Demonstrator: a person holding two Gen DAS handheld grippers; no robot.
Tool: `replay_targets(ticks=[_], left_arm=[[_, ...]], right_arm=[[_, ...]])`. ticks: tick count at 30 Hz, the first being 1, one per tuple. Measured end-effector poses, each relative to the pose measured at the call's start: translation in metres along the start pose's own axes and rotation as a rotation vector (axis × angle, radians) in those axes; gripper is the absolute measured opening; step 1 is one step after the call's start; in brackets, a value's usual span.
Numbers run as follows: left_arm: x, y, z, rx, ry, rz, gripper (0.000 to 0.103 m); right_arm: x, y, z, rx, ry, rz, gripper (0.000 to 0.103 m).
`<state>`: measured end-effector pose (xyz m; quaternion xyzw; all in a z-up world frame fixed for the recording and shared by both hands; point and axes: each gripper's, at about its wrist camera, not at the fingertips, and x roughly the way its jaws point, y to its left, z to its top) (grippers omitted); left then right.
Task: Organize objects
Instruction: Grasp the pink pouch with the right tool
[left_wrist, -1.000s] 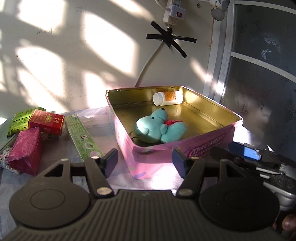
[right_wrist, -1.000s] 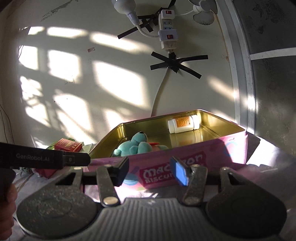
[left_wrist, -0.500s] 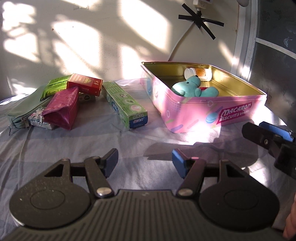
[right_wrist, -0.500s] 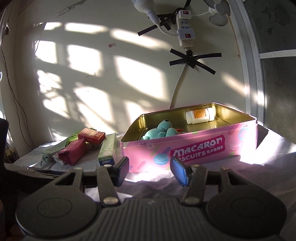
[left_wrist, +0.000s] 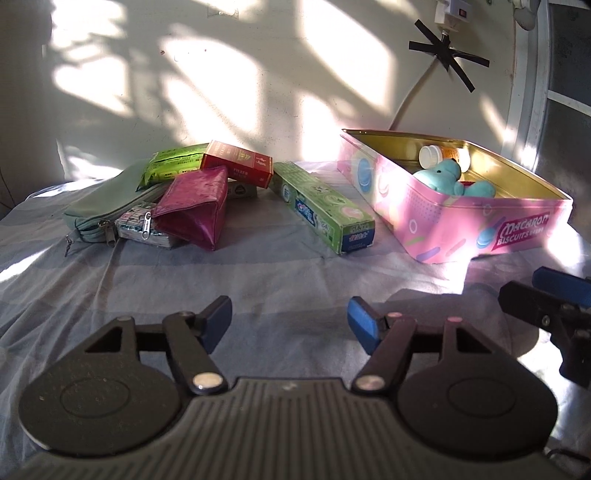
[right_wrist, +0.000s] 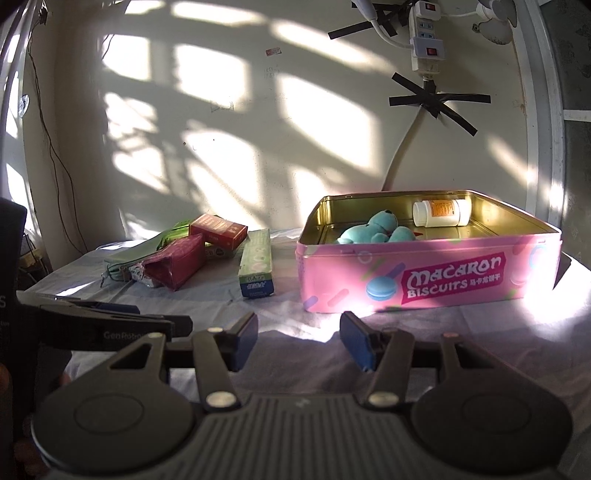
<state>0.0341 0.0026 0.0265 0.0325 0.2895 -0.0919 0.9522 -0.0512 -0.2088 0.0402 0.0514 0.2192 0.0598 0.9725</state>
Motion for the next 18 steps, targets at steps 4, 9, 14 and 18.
replay_targets(ticks=[4,9,14,18], left_arm=[[0.009,0.042,0.0,-0.057,-0.019,0.085,0.071],[0.014,0.107,-0.002,-0.168,-0.063,0.251,0.071],[0.011,0.141,-0.006,-0.332,-0.076,0.192,0.071],[0.008,0.121,-0.006,-0.235,-0.132,0.199,0.071]], right_arm=[[0.018,0.02,0.005,-0.064,0.036,0.039,0.051],[0.056,0.054,0.023,-0.126,0.086,0.134,0.053],[0.106,0.097,0.042,-0.211,0.088,0.189,0.053],[0.151,0.124,0.052,-0.241,0.12,0.212,0.046]])
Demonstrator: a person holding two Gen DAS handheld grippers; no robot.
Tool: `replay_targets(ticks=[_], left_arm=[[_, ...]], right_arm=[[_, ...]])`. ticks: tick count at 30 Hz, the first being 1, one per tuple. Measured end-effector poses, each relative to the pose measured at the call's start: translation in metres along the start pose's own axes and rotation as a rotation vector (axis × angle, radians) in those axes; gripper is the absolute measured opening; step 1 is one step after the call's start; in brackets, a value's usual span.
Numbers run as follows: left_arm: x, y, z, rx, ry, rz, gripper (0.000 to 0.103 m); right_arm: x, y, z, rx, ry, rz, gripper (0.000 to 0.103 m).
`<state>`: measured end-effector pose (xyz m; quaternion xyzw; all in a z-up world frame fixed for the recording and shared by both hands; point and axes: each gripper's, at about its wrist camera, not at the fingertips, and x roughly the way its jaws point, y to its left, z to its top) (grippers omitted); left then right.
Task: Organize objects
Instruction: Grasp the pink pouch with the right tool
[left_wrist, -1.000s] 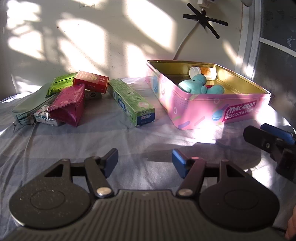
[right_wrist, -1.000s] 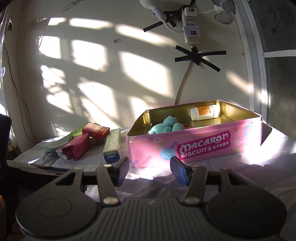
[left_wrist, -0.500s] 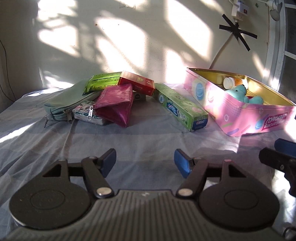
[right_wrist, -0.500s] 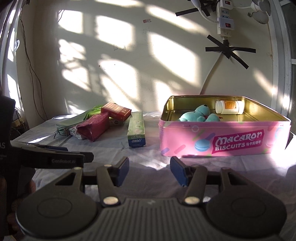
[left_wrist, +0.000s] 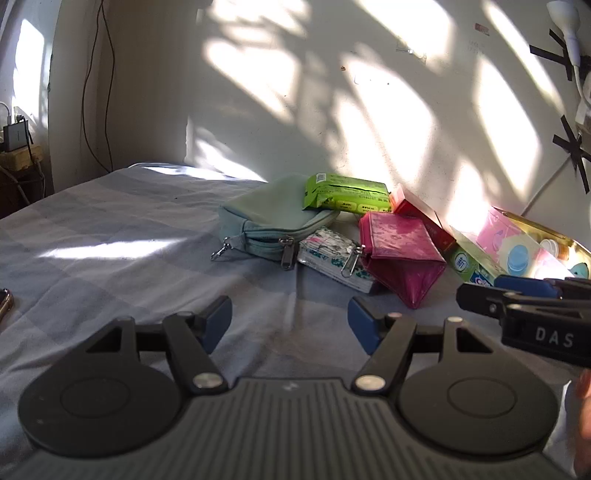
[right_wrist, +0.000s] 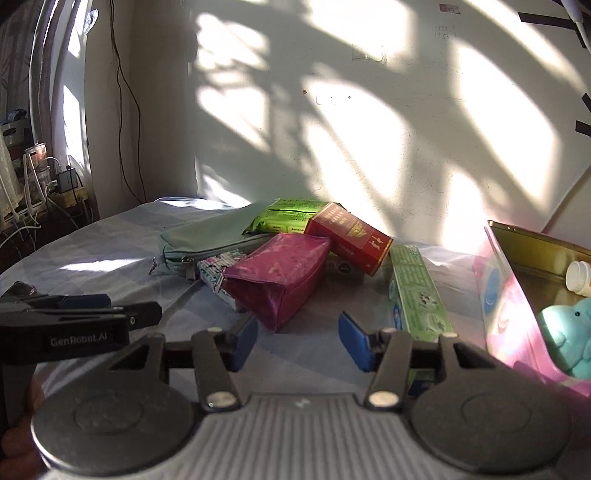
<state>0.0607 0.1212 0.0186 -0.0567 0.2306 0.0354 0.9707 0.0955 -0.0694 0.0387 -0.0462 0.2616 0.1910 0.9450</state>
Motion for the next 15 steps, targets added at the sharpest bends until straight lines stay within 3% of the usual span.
replay_targets(ticks=[3,6,10,15], left_arm=[[-0.003,-0.013,-0.004,0.093,-0.044,0.012,0.072],[-0.003,-0.019,-0.005,0.141,-0.056,0.01,0.073],[0.001,-0.011,-0.002,0.102,-0.04,-0.009,0.074],[-0.001,-0.002,-0.001,0.038,-0.037,-0.038,0.08]], right_arm=[[0.031,0.006,0.009,0.002,0.028,-0.012,0.039],[0.053,0.004,0.014,0.022,0.054,-0.026,0.016],[0.054,-0.019,0.012,0.173,0.068,0.035,0.013],[0.014,-0.039,-0.004,0.239,0.111,0.133,0.012]])
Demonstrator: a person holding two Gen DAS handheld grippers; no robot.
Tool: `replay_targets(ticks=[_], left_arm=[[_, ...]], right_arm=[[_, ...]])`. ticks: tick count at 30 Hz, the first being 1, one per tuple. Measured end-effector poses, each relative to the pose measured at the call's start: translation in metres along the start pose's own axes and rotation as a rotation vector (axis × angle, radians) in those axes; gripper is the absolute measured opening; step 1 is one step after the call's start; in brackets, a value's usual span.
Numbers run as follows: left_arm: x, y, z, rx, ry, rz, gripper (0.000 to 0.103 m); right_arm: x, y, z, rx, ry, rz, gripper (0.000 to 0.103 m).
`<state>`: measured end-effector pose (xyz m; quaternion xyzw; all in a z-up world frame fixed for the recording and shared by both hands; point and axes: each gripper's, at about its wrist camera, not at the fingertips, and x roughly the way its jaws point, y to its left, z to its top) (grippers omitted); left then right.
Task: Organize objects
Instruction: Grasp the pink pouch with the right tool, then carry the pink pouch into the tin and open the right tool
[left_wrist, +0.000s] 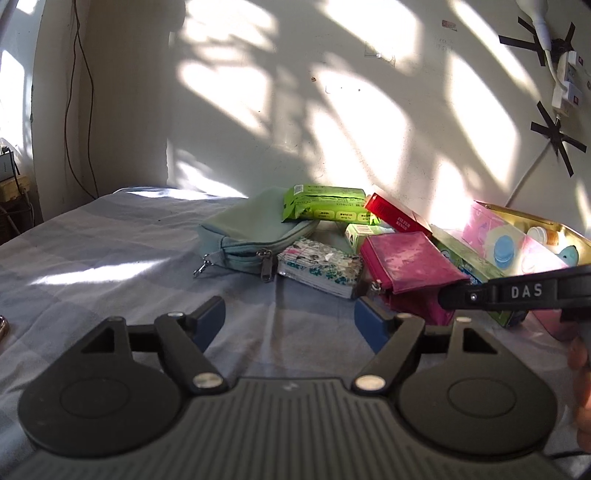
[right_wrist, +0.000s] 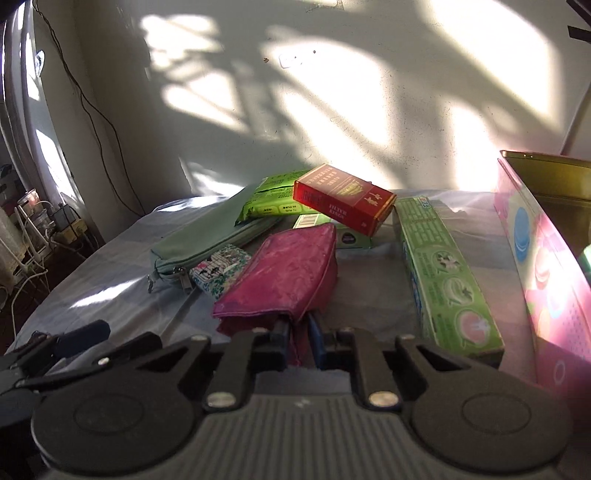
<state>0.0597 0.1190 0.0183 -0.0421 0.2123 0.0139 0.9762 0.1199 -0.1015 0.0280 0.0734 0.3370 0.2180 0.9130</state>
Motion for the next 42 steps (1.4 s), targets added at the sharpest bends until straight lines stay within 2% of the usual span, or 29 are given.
replay_targets(ticks=[5,7,9,11,13,17,21,29,32,33,34,37,40,42], left_arm=[[-0.001,0.008,0.001,-0.053,0.008,-0.051,0.081],[0.002,0.009,0.002,-0.071,0.031,-0.077,0.081],[0.007,0.007,0.003,-0.091,0.072,-0.117,0.081],[0.011,0.002,0.003,-0.126,0.119,-0.177,0.081],[0.012,-0.006,0.004,-0.148,0.154,-0.25,0.081],[0.002,-0.03,0.007,-0.126,0.173,-0.344,0.081],[-0.017,-0.041,0.009,-0.072,0.147,-0.382,0.081],[-0.023,-0.052,-0.015,0.027,0.233,-0.468,0.081],[-0.018,-0.059,-0.024,0.03,0.287,-0.516,0.073],[-0.016,-0.062,-0.026,0.023,0.308,-0.552,0.063],[-0.017,-0.066,-0.027,0.021,0.312,-0.551,0.063],[-0.027,-0.082,-0.02,0.087,0.271,-0.553,0.057],[-0.035,-0.102,-0.002,0.121,0.215,-0.601,0.057],[-0.034,-0.122,0.011,0.145,0.188,-0.638,0.057]], right_arm=[[-0.061,-0.049,-0.037,0.186,0.109,0.228,0.012],[-0.085,-0.066,-0.055,0.222,0.1,0.205,0.015],[-0.108,-0.082,-0.071,0.237,0.067,0.113,0.022],[-0.124,-0.091,-0.081,0.233,0.031,0.001,0.022],[-0.137,-0.095,-0.091,0.223,-0.01,-0.053,0.023],[-0.15,-0.084,-0.099,0.158,-0.06,-0.042,0.026],[-0.155,-0.066,-0.098,0.068,-0.088,0.029,0.028],[-0.134,-0.058,-0.097,0.063,-0.042,0.128,0.029],[-0.121,-0.057,-0.097,0.059,-0.019,0.138,0.029],[-0.118,-0.057,-0.098,0.067,-0.013,0.154,0.022],[-0.117,-0.058,-0.098,0.074,-0.012,0.173,0.017],[-0.127,-0.057,-0.097,0.029,-0.054,0.117,0.017],[-0.15,-0.068,-0.091,0.032,-0.138,0.108,0.017],[-0.168,-0.076,-0.084,0.027,-0.21,0.072,0.017]])
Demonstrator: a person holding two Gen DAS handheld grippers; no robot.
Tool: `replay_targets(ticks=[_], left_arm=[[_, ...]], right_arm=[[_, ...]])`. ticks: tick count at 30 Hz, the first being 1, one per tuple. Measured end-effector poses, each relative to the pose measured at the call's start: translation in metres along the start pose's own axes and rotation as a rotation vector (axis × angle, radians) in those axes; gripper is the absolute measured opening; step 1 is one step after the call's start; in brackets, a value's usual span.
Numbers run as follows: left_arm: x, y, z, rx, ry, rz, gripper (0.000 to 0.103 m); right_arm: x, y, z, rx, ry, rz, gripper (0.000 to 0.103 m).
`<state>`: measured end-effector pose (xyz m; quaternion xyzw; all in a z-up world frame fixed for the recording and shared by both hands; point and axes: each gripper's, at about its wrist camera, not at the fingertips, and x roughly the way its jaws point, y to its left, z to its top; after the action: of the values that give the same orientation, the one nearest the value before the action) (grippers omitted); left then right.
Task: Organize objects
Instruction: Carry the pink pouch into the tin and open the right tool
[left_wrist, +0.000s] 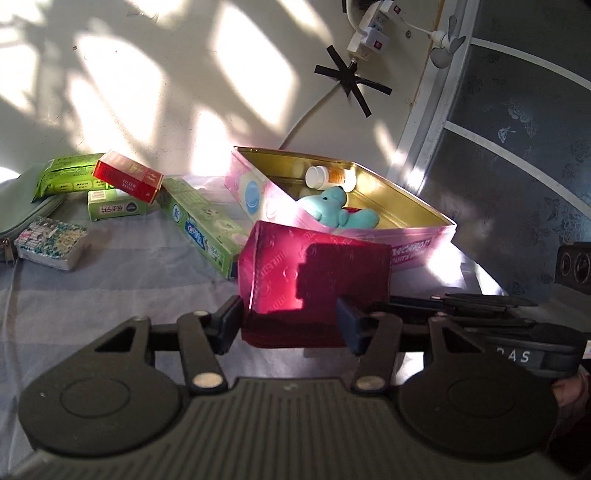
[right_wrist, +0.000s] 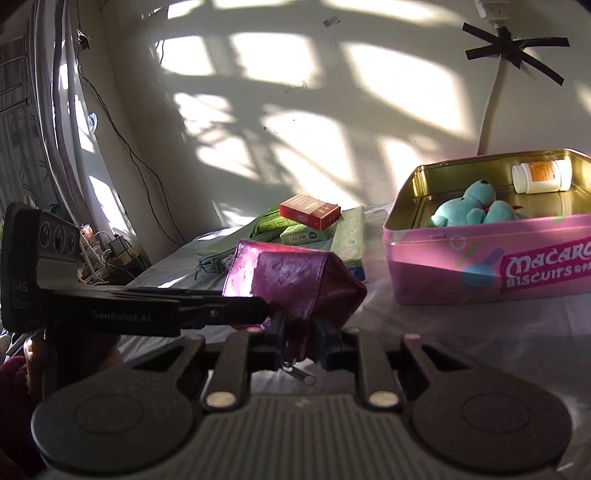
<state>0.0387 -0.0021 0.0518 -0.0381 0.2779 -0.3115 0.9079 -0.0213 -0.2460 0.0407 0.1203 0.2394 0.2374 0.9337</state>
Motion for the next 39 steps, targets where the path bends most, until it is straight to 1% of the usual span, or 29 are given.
replay_targets(ticks=[3,4,6,9,11,13,16,19,20,23,26,28,32,34,39], left_arm=[[0.025,-0.028,0.024,0.064,-0.021,-0.028,0.057],[0.036,-0.04,0.033,0.1,-0.036,-0.034,0.057],[0.058,-0.058,0.048,0.138,-0.046,-0.048,0.057],[0.092,-0.084,0.068,0.179,-0.045,-0.074,0.057],[0.114,-0.099,0.075,0.205,-0.036,-0.082,0.057],[0.133,-0.109,0.079,0.215,-0.025,-0.083,0.054],[0.162,-0.118,0.083,0.213,0.011,-0.077,0.053],[0.178,-0.127,0.082,0.234,0.026,-0.016,0.055],[0.179,-0.128,0.081,0.24,0.027,-0.002,0.055],[0.173,-0.128,0.079,0.241,0.027,0.019,0.055],[0.159,-0.129,0.073,0.254,0.02,0.081,0.055],[0.148,-0.129,0.069,0.249,0.022,0.105,0.055],[0.124,-0.13,0.057,0.256,0.013,0.146,0.056],[0.113,-0.13,0.052,0.263,0.007,0.172,0.056],[0.09,-0.124,0.038,0.259,0.006,0.238,0.059]], right_arm=[[-0.02,-0.014,0.016,-0.05,-0.103,-0.099,0.017],[-0.024,-0.021,0.021,-0.057,-0.125,-0.134,0.017],[-0.032,-0.039,0.032,-0.062,-0.165,-0.199,0.018],[-0.041,-0.069,0.045,-0.055,-0.22,-0.283,0.018],[-0.044,-0.089,0.05,-0.053,-0.249,-0.337,0.018],[-0.043,-0.106,0.053,-0.043,-0.266,-0.385,0.019],[-0.038,-0.133,0.054,-0.013,-0.271,-0.425,0.018],[-0.028,-0.148,0.052,-0.004,-0.275,-0.499,0.021],[-0.027,-0.151,0.05,0.003,-0.277,-0.509,0.021],[-0.031,-0.155,0.046,0.037,-0.298,-0.493,0.021],[-0.038,-0.15,0.042,0.044,-0.312,-0.492,0.021],[-0.043,-0.145,0.039,0.062,-0.316,-0.484,0.021],[-0.056,-0.129,0.03,0.11,-0.336,-0.47,0.023],[-0.064,-0.117,0.024,0.13,-0.341,-0.458,0.026],[-0.073,-0.091,0.012,0.134,-0.311,-0.443,0.028]])
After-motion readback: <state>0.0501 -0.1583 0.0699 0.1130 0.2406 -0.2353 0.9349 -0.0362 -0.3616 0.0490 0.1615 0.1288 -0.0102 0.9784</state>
